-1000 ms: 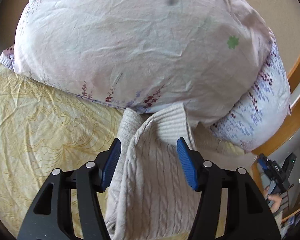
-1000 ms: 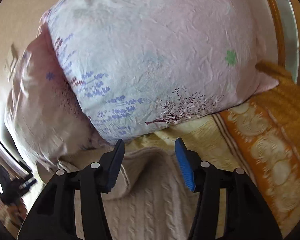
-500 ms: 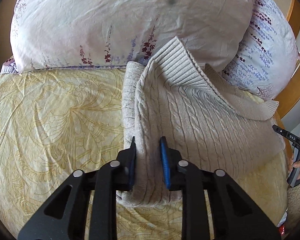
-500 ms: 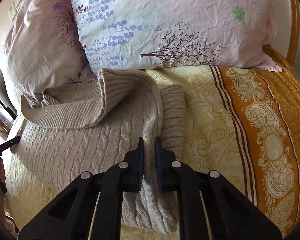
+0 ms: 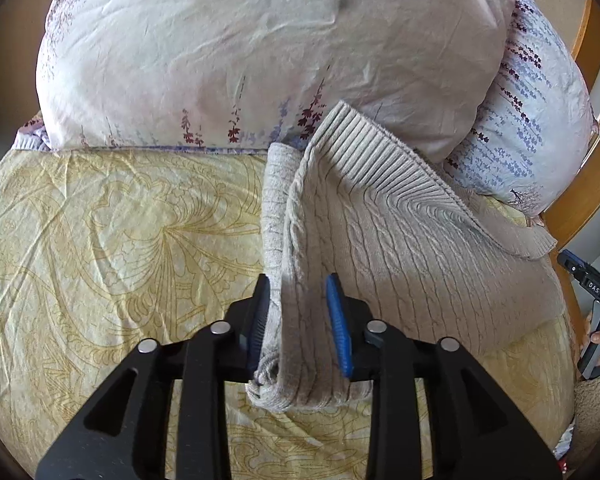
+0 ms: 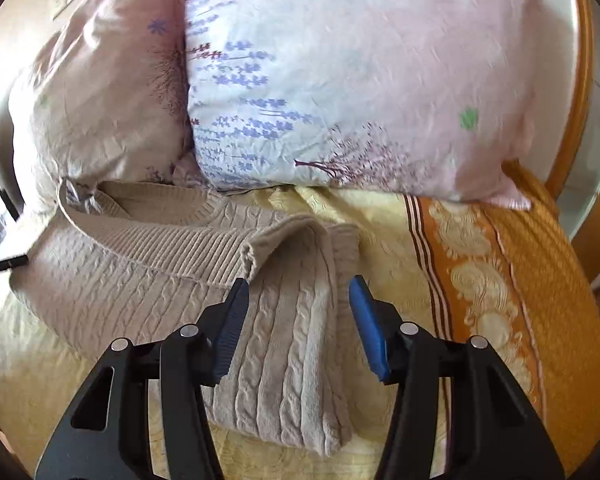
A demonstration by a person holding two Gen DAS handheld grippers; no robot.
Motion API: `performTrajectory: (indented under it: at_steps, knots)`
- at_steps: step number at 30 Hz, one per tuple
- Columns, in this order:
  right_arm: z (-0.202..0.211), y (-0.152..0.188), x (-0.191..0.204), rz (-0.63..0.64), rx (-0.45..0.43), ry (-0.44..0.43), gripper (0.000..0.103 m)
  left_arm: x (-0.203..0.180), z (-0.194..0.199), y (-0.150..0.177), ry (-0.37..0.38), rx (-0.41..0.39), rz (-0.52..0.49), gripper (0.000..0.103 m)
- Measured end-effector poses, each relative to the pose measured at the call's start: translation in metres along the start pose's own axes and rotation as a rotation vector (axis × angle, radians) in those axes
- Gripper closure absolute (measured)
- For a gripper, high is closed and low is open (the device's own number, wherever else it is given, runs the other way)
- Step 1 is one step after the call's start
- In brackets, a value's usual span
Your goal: Fold small clothes
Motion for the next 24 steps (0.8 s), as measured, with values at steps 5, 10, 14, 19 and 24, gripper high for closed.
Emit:
performTrajectory:
  at_steps: [5,10,14,19,24]
  knots:
    - [-0.030,-0.014,0.012,0.132,0.036,0.010,0.049,-0.005,0.002,0.000,-0.020,-0.007,-0.047,0.058]
    - [-0.068,-0.041,0.003,0.013,0.056,0.066,0.049,-0.004,-0.010,0.003,-0.032,0.010,-0.022,0.057]
    - [-0.073,-0.043,-0.019,-0.082,0.079,0.155,0.050,0.002,-0.008,0.005,-0.036,0.011,0.002,0.057]
    - [-0.046,-0.035,-0.035,-0.197,0.022,0.085,0.050,0.016,-0.002,0.004,-0.019,0.005,0.060,0.057]
    - [-0.043,-0.011,-0.038,-0.338,0.062,-0.066,0.050,0.016,-0.004,0.010,0.065,0.052,0.140,0.057]
Point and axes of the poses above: each gripper's, at about its wrist camera, not at the fingertips, and z roughly against the way its jaws point, x to its left, y to its underside, the point moved 9 cm from there along -z, roughly the way its jaws point, and after that the axes turned 13 degrees about z, right-handed, at the moved point
